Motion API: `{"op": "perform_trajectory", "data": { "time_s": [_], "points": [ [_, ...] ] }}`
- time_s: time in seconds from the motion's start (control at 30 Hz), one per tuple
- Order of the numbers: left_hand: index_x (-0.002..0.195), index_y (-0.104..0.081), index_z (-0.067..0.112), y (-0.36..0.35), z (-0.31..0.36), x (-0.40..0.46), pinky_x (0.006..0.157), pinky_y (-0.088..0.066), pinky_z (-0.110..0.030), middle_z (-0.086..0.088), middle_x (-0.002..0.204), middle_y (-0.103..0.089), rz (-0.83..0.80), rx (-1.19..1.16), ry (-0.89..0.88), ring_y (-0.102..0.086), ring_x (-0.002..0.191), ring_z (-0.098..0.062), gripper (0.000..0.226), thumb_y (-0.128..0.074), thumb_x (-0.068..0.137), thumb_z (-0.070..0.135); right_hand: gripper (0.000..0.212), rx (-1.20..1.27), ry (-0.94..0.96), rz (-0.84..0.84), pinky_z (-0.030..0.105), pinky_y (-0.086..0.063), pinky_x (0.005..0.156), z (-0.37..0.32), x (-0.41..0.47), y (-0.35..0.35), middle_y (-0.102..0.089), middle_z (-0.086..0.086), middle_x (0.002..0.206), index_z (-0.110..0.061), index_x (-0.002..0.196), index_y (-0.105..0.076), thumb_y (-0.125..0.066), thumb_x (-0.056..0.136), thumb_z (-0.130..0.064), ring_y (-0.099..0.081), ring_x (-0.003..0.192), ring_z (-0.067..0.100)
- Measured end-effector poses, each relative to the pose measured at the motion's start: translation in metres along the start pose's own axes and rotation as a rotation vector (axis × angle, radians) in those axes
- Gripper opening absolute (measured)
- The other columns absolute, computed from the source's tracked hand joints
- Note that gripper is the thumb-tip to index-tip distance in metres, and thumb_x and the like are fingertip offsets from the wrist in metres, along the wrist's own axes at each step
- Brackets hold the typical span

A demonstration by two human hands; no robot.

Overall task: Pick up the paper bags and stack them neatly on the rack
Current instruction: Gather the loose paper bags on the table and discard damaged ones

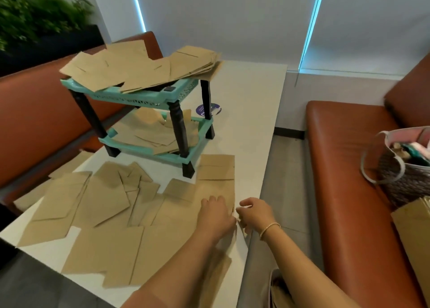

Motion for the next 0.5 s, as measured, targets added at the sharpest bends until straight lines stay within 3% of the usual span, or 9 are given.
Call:
{"op": "perform_trajectory", "data": {
  "time_s": [0.03,0.1,0.17,0.27,0.33,0.4,0.5],
  "points": [
    [0.114,-0.054,0.011,0.005,-0.002,0.002,0.086,-0.046,-0.03,-0.006,0.112,-0.057,0.018,-0.051,0.014,-0.051,0.102,-0.021,0.031,-0.05,0.091,0.031,0.016,0.02,-0.01,-0.016,0.039,-0.056,0.08,-0.001,-0.001,-0.003,-0.068,0.006,0.08,-0.014,0.094,-0.064,-0.058,0.088,-0.028,-0.066,0.069,0.023],
    [0.104,-0.059,0.011,0.018,-0.007,0.003,0.069,-0.047,-0.027,-0.004,0.097,-0.063,0.092,-0.157,0.067,-0.056,0.083,-0.017,0.021,-0.047,0.093,0.024,0.033,0.117,-0.048,-0.056,0.036,-0.053,0.064,-0.004,-0.003,-0.008,-0.059,0.005,0.063,-0.01,0.077,-0.058,-0.049,0.094,-0.037,-0.057,0.056,0.023],
    [0.096,-0.06,0.013,0.036,-0.008,0.001,0.061,-0.044,-0.025,-0.001,0.087,-0.062,0.206,-0.227,0.106,-0.055,0.075,-0.014,0.017,-0.046,0.093,0.022,0.031,0.326,-0.09,-0.109,0.034,-0.047,0.055,-0.009,-0.007,-0.012,-0.055,0.009,0.066,-0.006,0.088,-0.056,-0.042,0.097,-0.032,-0.054,0.054,0.024],
    [0.089,-0.059,0.014,0.059,-0.003,-0.001,0.061,-0.04,-0.024,-0.001,0.085,-0.06,0.317,-0.4,0.129,-0.052,0.075,-0.013,0.015,-0.049,0.092,0.025,0.027,0.554,-0.026,-0.216,0.031,-0.049,0.056,-0.032,-0.015,-0.012,-0.058,0.01,0.076,-0.007,0.115,-0.054,-0.042,0.092,-0.009,-0.056,0.058,0.019],
    [0.084,-0.054,0.015,0.068,0.003,0.001,0.063,-0.041,-0.026,0.001,0.08,-0.056,0.316,-0.552,0.141,-0.051,0.074,-0.014,0.013,-0.051,0.091,0.025,0.045,0.545,0.122,-0.321,0.031,-0.05,0.06,-0.05,-0.021,-0.009,-0.061,0.005,0.077,-0.013,0.122,-0.052,-0.046,0.082,0.008,-0.055,0.062,0.016],
    [0.079,-0.05,0.016,0.074,0.01,0.005,0.061,-0.043,-0.025,0.003,0.074,-0.052,0.296,-0.675,0.148,-0.05,0.07,-0.013,0.013,-0.053,0.09,0.023,0.061,0.479,0.242,-0.43,0.03,-0.046,0.063,-0.064,-0.031,-0.009,-0.062,0.001,0.078,-0.021,0.122,-0.051,-0.051,0.069,0.01,-0.052,0.063,0.016],
    [0.081,-0.049,0.015,0.075,0.02,0.012,0.058,-0.041,-0.022,0.004,0.072,-0.048,0.224,-0.734,0.154,-0.047,0.067,-0.012,0.011,-0.053,0.09,0.02,0.062,0.306,0.291,-0.373,0.025,-0.044,0.059,-0.071,-0.028,0.0,-0.059,0.001,0.08,-0.021,0.118,-0.05,-0.054,0.062,0.005,-0.058,0.058,0.006]
  ]
}}
Point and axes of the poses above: each hand's wrist, its own x-axis towards the middle knuckle, its own y-axis out of the back of the hand, z = x × y, the point moved 9 cm from there along x, towards the middle knuckle
